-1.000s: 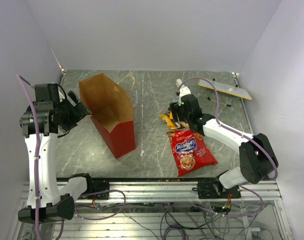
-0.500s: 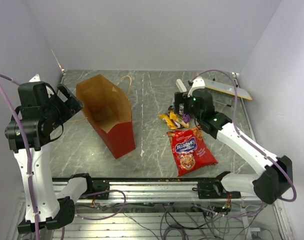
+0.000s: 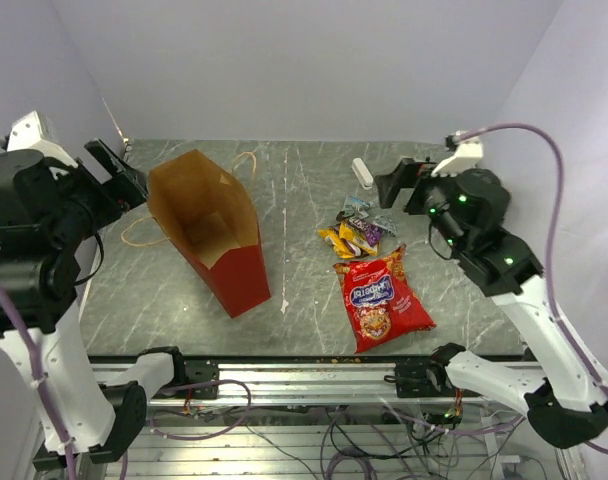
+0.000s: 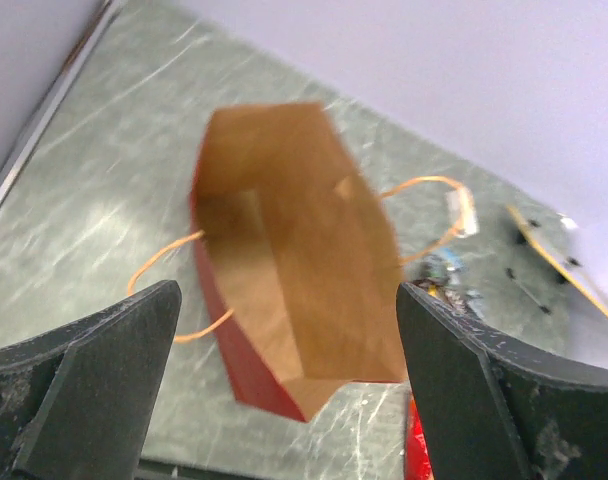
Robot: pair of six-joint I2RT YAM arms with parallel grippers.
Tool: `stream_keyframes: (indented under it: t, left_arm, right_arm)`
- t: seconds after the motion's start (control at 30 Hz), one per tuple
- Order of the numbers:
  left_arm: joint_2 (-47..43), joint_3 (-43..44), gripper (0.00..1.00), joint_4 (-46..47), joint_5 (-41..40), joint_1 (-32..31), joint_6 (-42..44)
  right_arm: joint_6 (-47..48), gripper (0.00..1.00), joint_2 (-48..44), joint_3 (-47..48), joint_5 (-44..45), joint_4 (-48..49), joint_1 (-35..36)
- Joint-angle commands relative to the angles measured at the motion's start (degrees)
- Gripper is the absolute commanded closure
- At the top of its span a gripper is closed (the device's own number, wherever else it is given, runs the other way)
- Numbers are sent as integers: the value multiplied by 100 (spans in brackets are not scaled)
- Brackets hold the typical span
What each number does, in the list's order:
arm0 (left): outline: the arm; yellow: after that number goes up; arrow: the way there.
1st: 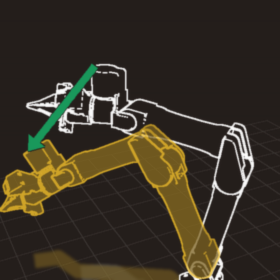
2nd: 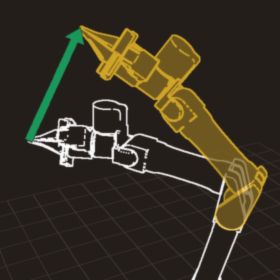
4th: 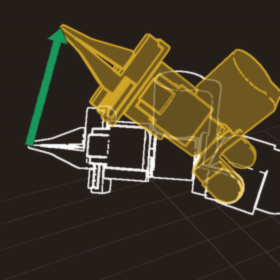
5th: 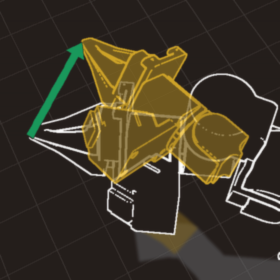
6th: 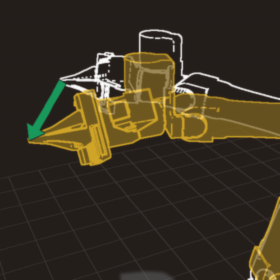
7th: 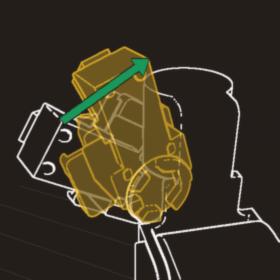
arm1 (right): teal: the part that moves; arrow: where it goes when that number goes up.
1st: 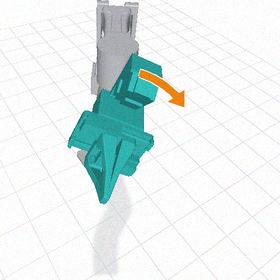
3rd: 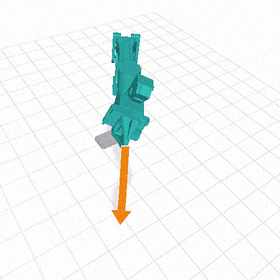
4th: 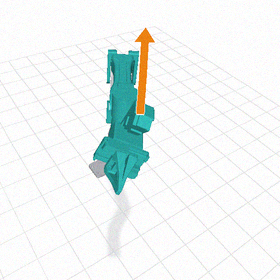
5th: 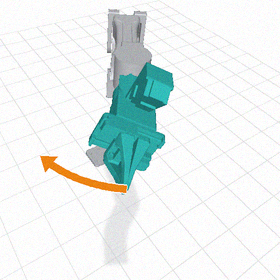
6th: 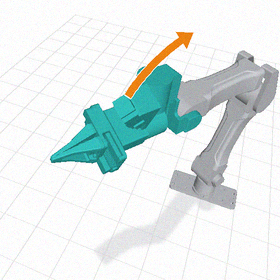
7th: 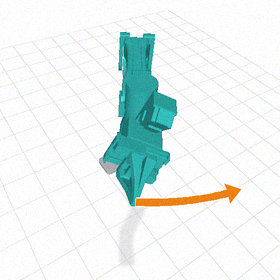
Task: Take the snacks out of the paper bag
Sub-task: Reset both arms
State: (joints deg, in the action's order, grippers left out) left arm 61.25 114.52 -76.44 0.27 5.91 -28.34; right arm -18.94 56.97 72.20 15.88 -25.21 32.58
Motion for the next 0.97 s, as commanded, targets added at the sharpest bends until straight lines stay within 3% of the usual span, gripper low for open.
stream_keyframes:
  t: [0.0,0.07,0.2,0.33,0.57,0.93]
  left_arm:
    - [105,800,0,711,790,-508,718]
    - [167,953,0,903,768,-1017,929]
    - [344,1509,1,835,-102,-2500,1445]
    - [146,1373,1,740,-764,-3543,1782]
    - [-600,-147,1,1725,-337,-3595,960]
    - [-537,-346,1,1846,-660,-3597,429]
  right_arm:
    - [-137,0,-430,818,118,-729,3]
    - [-158,0,-496,1150,219,-917,3]
    - [-298,0,-356,2023,505,-1626,3]
    - [-217,0,-230,2548,597,-2288,1]
    - [-413,0,-336,2478,970,-2603,2]
    - [-550,0,-229,2641,1573,-2678,-6]
